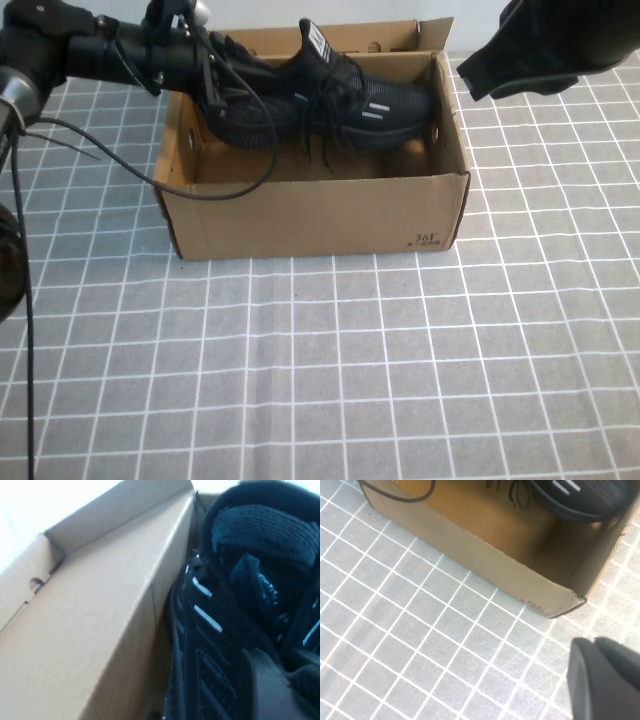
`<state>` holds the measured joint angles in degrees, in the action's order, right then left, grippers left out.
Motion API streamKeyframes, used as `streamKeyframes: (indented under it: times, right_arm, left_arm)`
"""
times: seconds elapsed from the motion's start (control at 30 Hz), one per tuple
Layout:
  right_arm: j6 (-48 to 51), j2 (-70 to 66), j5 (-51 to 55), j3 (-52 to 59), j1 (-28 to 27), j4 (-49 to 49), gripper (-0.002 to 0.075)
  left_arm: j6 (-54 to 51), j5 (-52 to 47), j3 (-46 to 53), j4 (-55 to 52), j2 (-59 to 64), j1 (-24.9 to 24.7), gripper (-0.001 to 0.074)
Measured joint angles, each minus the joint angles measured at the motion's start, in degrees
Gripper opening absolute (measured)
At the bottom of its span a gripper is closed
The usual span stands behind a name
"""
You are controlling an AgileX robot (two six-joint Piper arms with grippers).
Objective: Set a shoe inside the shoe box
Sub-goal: Place the shoe in the shoe box
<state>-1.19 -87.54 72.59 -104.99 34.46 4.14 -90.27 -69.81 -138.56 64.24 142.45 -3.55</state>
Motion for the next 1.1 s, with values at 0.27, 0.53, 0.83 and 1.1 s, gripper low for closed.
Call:
streamKeyframes:
  times: [0.27,0.53,0.83,1.1]
  right_arm:
    - [-0.8,0.0,0.0,0.0,0.0,0.1,-0.0016]
    - [-1.0,0.0,0.0,0.0,0.0,-0.2,-0.0016]
    - [-1.0,0.0,0.0,0.0,0.0,-0.8,-0.0016]
    - [-1.0,0.0,0.0,0.0,0.0,-2.1,-0.0016]
  left_arm:
    - [-2.4,0.0,-0.1,0.3,1.5,0.0,0.0071]
    - [-3.9,0.9,-0.4,1.1,3.2,0.0,0.0071]
    - [-6.2,1.6,-0.4,1.0,3.3,0.0,0.0069]
    - [-6.6,3.0,-0.4,0.9,3.3,-0.4,0.0069]
